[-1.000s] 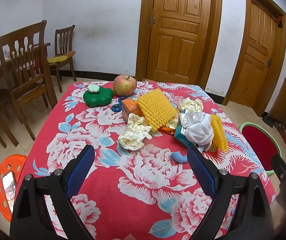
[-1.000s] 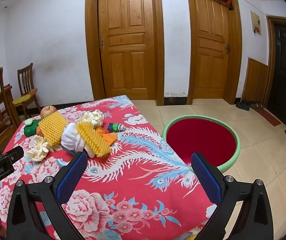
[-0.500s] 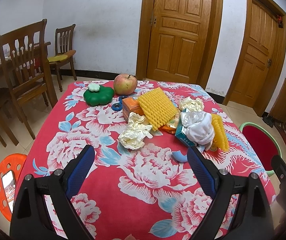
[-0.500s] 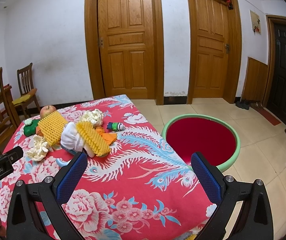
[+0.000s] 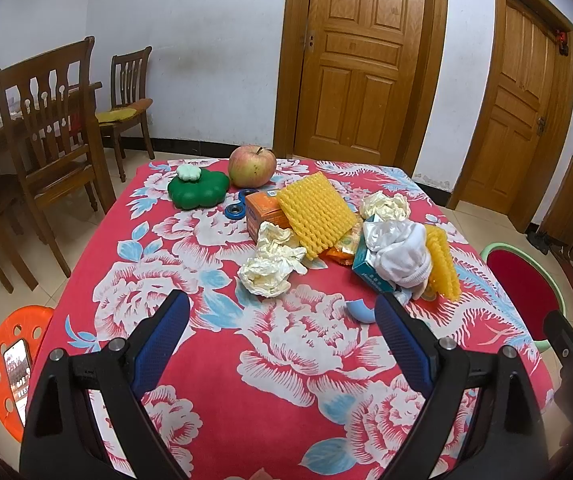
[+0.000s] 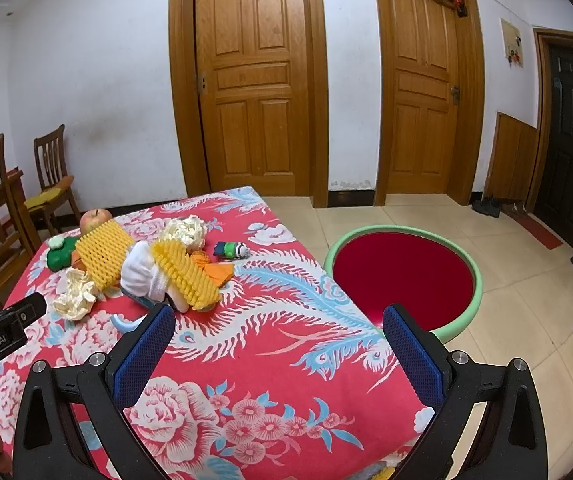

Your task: Collect trash

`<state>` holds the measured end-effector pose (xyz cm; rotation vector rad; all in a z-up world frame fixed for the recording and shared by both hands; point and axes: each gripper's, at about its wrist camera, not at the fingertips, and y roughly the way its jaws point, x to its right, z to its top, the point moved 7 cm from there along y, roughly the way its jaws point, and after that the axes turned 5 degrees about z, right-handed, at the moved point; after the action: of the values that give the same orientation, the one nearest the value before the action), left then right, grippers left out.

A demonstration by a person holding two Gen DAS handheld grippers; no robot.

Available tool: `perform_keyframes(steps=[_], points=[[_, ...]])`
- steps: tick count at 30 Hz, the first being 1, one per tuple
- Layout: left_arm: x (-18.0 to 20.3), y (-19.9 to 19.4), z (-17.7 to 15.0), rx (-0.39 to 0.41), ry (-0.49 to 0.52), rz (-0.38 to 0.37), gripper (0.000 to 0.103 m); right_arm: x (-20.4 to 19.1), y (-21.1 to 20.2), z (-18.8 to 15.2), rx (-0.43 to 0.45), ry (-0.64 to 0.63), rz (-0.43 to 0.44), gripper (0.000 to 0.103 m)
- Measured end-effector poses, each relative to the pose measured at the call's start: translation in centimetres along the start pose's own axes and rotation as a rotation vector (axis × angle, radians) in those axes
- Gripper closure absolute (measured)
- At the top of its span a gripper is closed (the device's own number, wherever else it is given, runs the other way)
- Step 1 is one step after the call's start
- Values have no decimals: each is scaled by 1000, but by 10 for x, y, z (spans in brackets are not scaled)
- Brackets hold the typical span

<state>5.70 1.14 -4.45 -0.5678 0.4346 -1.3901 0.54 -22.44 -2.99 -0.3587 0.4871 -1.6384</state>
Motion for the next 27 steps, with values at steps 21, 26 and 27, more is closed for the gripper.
perform_keyframes(steps=[21,26,27], points=[[-3,11,-7,-8,12,7,10,3,18,0,-32,19,5,0],[-6,14,-4,-13,16,12,10,0,24,4,-34,5,12,0],[-6,16,-3,-15,16,13,10,-1,26,5,-35,4,15,0]])
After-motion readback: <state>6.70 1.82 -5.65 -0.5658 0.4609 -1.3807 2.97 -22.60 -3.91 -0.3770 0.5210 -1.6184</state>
